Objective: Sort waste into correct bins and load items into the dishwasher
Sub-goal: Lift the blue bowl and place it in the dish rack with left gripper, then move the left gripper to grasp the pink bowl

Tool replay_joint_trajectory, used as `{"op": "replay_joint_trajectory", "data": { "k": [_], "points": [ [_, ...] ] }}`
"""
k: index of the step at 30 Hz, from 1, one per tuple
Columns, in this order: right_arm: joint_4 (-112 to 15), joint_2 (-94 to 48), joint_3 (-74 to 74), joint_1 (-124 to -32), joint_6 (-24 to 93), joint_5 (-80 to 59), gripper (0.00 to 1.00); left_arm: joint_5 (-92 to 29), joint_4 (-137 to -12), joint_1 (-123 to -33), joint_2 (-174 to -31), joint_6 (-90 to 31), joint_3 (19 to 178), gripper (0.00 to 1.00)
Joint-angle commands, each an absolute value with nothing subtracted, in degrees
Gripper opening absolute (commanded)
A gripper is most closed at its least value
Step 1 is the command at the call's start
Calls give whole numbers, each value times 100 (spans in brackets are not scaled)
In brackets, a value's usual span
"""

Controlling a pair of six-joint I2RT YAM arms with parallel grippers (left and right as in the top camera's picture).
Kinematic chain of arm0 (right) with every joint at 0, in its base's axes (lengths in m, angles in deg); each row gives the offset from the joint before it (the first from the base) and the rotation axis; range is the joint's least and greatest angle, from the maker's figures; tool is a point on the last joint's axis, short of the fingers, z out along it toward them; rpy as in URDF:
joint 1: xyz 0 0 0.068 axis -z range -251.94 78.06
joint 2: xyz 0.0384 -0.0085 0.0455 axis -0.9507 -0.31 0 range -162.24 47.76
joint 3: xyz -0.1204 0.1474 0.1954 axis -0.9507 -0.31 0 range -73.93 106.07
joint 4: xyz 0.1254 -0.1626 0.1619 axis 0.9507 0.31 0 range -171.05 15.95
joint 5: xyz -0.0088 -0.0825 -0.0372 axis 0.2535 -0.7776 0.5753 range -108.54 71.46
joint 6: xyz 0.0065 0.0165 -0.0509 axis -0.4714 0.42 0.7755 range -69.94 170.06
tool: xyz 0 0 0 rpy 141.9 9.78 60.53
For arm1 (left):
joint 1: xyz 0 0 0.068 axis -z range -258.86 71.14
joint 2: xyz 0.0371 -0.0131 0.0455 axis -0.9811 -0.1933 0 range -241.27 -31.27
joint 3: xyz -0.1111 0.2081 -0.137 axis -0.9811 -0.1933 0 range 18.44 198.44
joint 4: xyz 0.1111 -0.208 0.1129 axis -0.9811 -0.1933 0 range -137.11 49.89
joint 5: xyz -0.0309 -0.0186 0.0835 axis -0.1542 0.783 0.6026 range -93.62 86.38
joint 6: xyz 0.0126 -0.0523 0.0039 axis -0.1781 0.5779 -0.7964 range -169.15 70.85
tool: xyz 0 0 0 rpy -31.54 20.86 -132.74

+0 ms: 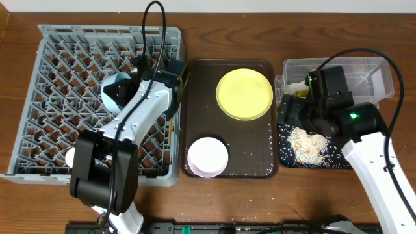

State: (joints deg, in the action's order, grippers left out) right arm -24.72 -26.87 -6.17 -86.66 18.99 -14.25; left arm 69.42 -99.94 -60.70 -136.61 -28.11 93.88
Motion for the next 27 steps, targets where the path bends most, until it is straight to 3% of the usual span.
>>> {"op": "replay_joint_trajectory", "data": {
  "k": [1, 7, 23, 25, 27],
  "points": [
    [-2469, -2694, -588, -8649, 1840, -1467, 86, 7136, -10022, -6090, -13724, -2739, 9324, 7],
    [-2489, -2694, -586, -8647, 1840, -1467, 86, 7012, -10022, -6070, -13724, -2737, 9324, 8],
    [-2496, -2694, -588, -8647, 1840, -1467, 86, 4199, -10116, -5834, -13543, -2435, 9348, 14],
    [-2509, -2694, -588, -8649, 1840, -1467, 86, 3829, -10114, -5834, -13368, -2411, 9394, 17],
    [-2515, -2694, -588, -8647, 1840, -1469, 86, 3182, -10112, -5834, -13060, -2413, 9458, 31]
  ]
}}
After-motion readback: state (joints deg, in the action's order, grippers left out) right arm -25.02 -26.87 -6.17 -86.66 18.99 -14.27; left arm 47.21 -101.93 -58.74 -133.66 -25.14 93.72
